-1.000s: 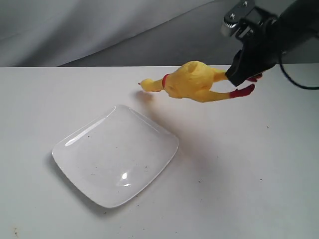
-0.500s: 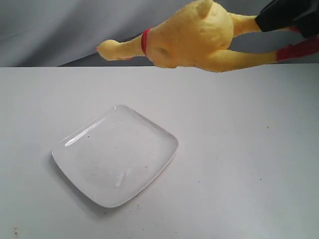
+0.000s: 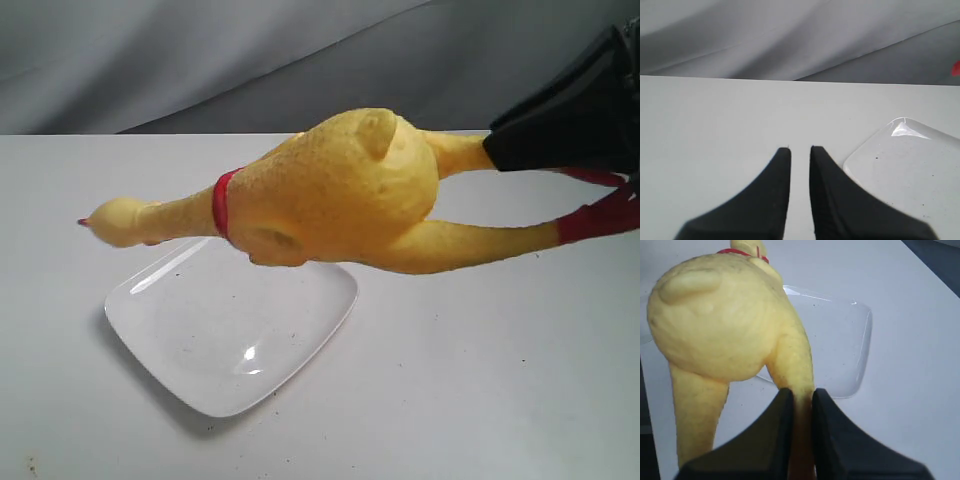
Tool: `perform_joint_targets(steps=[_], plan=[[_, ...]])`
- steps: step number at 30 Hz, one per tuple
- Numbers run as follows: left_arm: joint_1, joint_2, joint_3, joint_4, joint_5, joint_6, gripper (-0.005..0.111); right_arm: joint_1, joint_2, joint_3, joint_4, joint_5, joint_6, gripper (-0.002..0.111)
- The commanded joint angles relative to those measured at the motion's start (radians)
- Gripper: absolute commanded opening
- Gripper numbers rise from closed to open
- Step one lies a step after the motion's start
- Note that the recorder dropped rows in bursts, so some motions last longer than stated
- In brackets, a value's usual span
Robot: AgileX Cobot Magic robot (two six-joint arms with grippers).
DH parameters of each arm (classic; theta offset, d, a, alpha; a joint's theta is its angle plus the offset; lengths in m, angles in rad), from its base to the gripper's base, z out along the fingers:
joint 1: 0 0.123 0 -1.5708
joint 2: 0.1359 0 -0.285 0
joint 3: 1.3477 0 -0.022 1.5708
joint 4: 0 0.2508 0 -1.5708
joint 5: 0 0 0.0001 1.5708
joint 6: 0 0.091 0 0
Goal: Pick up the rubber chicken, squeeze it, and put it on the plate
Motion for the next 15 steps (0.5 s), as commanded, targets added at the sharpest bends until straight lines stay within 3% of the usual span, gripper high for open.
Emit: perform_joint_targets(steps=[1, 8, 15], plan=[[0.001, -0.002, 0.005, 0.0, -0.003, -0.001, 0.015, 0.0, -0.01, 0.044, 0.064, -0.082, -0.031, 0.0], [0.001, -0.002, 0.005, 0.056, -0.051, 0.026, 0.015, 0.0, -0.01, 0.073, 0.081, -0.084, -0.031, 0.0], [0.001, -0.002, 0.005, 0.084, -0.578, 0.02, 0.015, 0.0, -0.01, 0.073, 0.163, -0.083, -0.093, 0.0]])
